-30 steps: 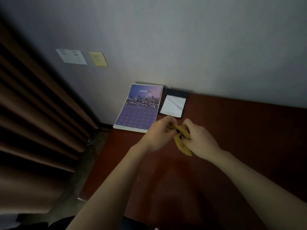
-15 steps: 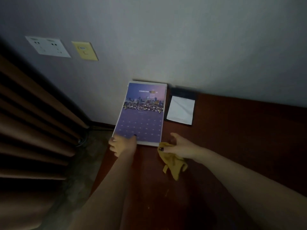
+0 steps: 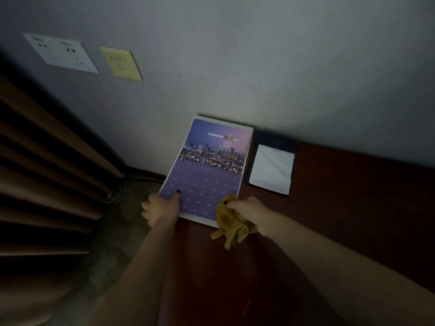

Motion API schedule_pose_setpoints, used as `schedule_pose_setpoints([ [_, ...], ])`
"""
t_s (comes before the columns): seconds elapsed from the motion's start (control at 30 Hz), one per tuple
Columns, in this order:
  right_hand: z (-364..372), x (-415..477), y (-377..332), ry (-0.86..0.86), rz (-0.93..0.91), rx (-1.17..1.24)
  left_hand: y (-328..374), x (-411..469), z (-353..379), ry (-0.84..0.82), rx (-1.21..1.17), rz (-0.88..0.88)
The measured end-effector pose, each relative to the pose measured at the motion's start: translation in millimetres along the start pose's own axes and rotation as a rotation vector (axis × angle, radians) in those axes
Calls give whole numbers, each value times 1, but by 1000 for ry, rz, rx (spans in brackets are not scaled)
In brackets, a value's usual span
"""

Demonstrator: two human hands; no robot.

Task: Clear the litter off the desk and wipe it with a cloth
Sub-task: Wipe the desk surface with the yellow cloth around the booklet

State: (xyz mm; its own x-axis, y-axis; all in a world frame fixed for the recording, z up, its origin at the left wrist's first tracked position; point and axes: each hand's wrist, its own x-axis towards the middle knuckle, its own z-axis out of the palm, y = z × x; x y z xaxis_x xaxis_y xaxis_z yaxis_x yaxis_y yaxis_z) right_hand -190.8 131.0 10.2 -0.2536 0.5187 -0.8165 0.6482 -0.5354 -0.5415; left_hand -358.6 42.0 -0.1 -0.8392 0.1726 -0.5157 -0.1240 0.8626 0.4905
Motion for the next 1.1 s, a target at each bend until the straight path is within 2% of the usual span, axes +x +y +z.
schedule_pose_setpoints([
  [0.07,1,-4,-1,-40,2,46,2,-1,-4,86,-16,-2],
  [0.2,0,-17,2,-33,-164,-13,3,-16,-12,245,-110,15],
  [0.3,-10,-34,3,-11,-302,-57,-7,-34,-14,242,-237,8],
  [0.43,-42,-65,16,8,-451,-113,-23,-71,-3,119,-316,12],
  [0.57,-101,-92,51,88,-493,-136,-15,-128,24,17,-295,124],
  [0.83,-275,-132,186,202,-391,-94,22,-251,112,-515,281,503],
  [0.97,-391,-145,271,254,-312,-80,41,-354,195,-684,507,608],
  [1.1,-510,-161,360,283,-232,-83,50,-465,291,-793,619,621],
])
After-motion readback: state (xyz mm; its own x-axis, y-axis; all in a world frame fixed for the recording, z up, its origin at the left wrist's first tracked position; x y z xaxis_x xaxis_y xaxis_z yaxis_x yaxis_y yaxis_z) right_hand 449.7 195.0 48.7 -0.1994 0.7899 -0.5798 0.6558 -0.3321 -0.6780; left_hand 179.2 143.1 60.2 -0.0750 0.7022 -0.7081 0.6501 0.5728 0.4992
